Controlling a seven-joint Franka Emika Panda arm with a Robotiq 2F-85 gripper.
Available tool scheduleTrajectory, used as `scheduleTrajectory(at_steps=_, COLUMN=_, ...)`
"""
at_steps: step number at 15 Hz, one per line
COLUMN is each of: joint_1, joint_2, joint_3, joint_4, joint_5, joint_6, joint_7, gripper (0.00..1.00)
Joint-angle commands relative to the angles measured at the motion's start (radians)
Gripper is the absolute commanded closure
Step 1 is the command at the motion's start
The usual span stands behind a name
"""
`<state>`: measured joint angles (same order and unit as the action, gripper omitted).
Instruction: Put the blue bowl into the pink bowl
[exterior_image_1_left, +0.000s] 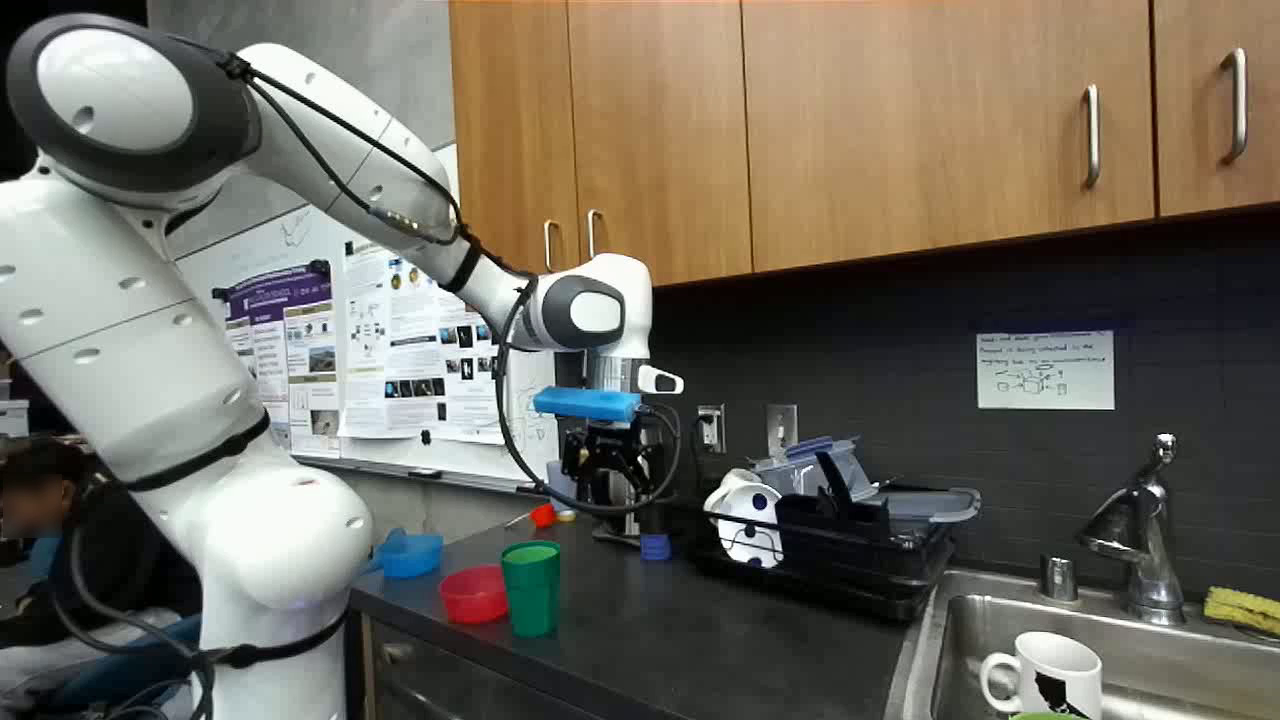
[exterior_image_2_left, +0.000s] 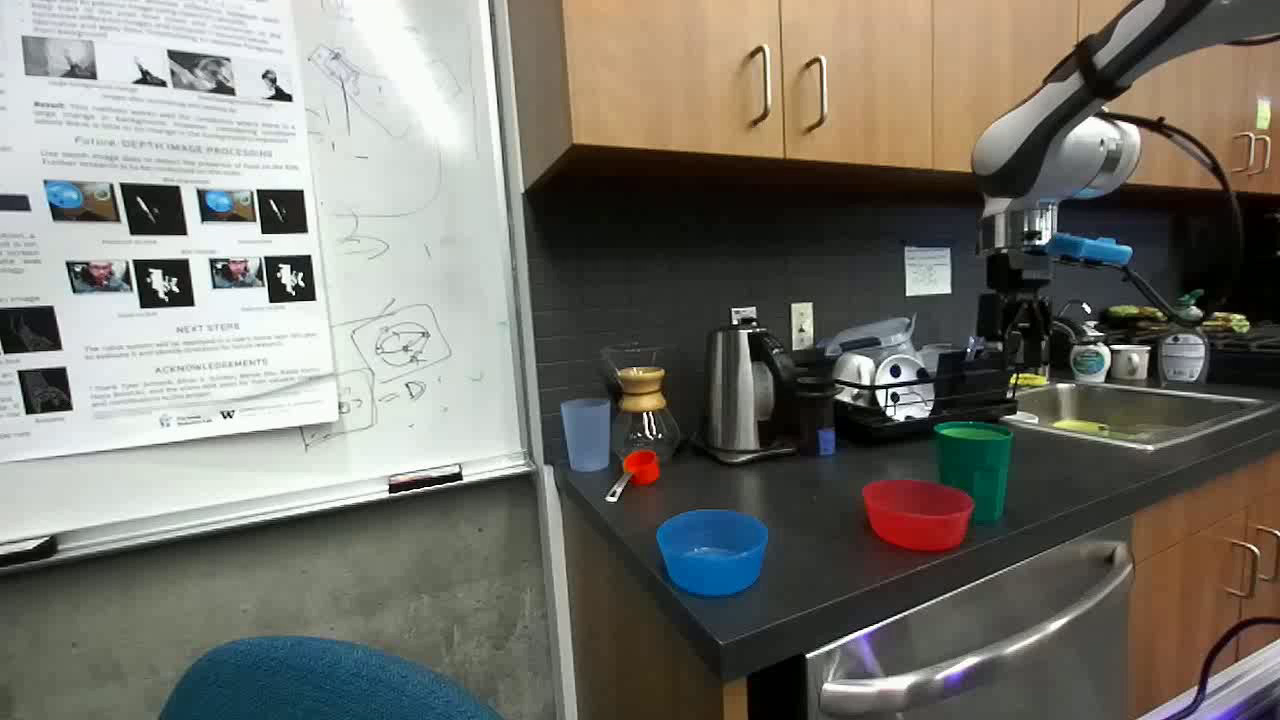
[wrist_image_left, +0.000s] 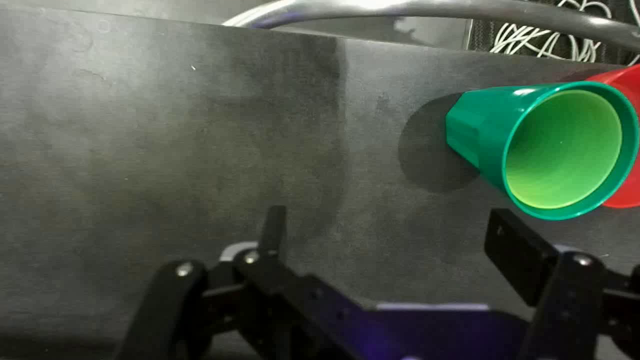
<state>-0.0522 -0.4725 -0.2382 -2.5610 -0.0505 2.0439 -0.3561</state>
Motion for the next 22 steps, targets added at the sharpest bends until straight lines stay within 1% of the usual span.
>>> scheduleTrajectory(at_steps=1, joint_1=-0.014, joint_2=0.002, joint_3=0.014, joint_4=0.001, joint_5=0.007, joint_6=-0.001, joint_7=-0.005, gripper=0.0)
scheduleTrajectory(at_steps=5, joint_1=-0.014, joint_2=0.002, joint_3=0.014, joint_4=0.001, joint_5=0.007, joint_6=-0.001, joint_7=-0.005, gripper=0.0)
scheduleTrajectory(at_steps=10, joint_1=0.027, joint_2=-0.008, joint_3=0.065, joint_4=-0.02, joint_5=0.026, joint_6=0.013, joint_7=-0.001, gripper=0.0)
scheduleTrajectory(at_steps=16, joint_1=0.126, joint_2=-0.018, joint_3=0.16, joint_4=-0.034, joint_5=0.073, joint_6=0.03, joint_7=-0.006, gripper=0.0)
scheduleTrajectory(at_steps=22, joint_1=0.261, joint_2=0.014, joint_3=0.279, joint_4=-0.021, joint_5=0.153, joint_6=0.075, joint_7=0.014, gripper=0.0)
